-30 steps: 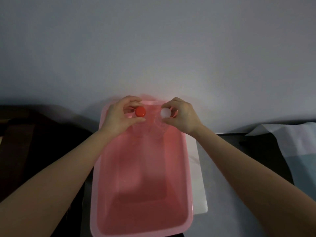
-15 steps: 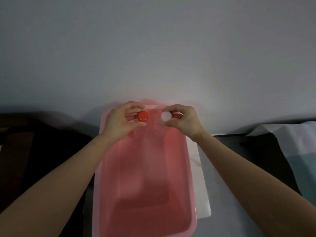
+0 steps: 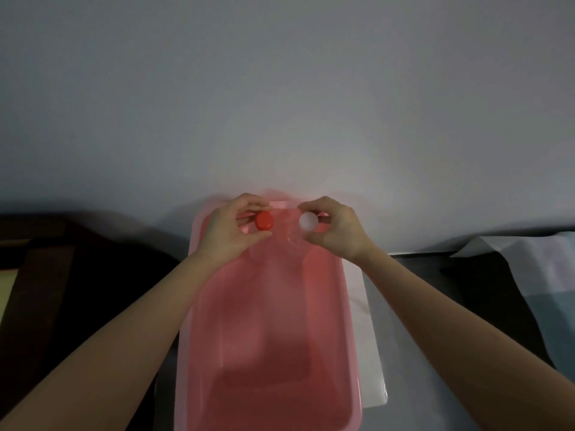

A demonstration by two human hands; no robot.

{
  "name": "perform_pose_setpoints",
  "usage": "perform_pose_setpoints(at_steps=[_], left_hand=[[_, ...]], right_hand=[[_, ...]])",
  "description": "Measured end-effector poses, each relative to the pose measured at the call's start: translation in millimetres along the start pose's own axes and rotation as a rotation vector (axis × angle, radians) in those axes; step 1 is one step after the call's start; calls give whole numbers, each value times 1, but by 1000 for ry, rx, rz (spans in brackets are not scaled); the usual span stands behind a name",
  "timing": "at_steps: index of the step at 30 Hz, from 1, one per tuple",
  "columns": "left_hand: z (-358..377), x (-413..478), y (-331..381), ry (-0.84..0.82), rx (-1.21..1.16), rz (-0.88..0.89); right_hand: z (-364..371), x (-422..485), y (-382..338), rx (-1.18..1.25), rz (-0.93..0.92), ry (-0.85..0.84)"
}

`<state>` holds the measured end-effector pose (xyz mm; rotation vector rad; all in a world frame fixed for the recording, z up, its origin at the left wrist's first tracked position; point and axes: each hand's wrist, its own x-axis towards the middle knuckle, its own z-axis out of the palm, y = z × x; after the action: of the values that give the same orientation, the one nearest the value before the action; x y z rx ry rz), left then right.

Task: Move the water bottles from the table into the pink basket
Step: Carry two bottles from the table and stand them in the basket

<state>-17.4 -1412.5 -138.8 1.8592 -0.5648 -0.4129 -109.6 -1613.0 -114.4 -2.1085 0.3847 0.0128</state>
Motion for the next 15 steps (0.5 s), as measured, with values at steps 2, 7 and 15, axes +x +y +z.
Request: perform_pose_setpoints(at_steps=[2,7,15], left_hand=[[-3,-3,7,-9,13,14],[-24,-20,39,53,14,24],[-132,-125,176,535,87,30]], right_hand=[[-3,-5,-7,-89,-12,-35],[-17,-27,-40,-166,-57,78],[-41,-72,-195,-113,-384,193]])
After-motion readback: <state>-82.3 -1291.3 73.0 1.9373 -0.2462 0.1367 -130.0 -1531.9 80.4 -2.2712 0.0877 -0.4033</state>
